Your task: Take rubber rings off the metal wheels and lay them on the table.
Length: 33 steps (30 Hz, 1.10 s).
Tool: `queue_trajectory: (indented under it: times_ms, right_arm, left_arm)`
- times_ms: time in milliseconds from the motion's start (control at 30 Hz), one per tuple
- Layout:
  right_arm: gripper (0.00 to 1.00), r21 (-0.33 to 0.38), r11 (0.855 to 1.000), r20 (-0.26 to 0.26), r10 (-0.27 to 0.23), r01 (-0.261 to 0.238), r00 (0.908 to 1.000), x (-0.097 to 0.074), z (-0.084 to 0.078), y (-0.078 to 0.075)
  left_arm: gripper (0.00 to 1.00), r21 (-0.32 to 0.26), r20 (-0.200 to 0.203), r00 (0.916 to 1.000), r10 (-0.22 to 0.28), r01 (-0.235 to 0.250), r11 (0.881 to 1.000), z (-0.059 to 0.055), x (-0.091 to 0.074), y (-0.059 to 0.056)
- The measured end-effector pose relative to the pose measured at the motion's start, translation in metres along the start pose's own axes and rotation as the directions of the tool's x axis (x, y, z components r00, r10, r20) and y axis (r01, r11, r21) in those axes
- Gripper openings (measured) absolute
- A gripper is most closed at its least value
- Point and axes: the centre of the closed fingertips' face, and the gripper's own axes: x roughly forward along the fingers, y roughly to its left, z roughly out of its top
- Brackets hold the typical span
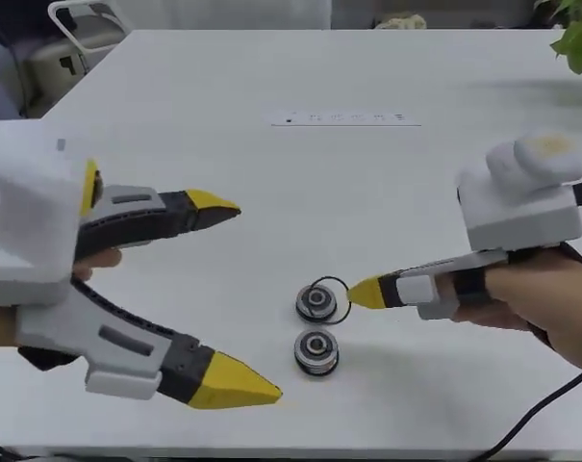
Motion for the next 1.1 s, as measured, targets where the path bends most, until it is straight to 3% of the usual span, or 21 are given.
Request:
queue_trajectory:
  times_ms: [200,433,833,1100]
  right_arm:
    - [0.0,0.002,1.0,0.01,0.008,-0.008,0.9999,-0.001,0.002,0.002]
    - [0.0,0.002,1.0,0.03,0.017,-0.017,0.9994,-0.002,0.007,0.005]
    - [0.0,0.002,0.998,0.055,0.055,-0.056,0.9969,0.0,0.015,0.021]
    - [0.0,-0.023,0.997,0.057,0.071,-0.07,0.9959,0.006,0.018,0.033]
  left_arm:
    - [0.95,-0.047,-0.008,0.9957,0.092,-0.092,0.995,-0.015,-0.024,0.01]
    - [0.95,-0.104,-0.028,0.9866,0.161,-0.163,0.981,-0.035,-0.044,0.011]
    - [0.94,-0.184,-0.051,0.9811,0.187,-0.193,0.964,-0.066,-0.04,0.001]
    - [0.96,-0.195,-0.053,0.9794,0.195,-0.202,0.96,-0.068,-0.04,0.002]
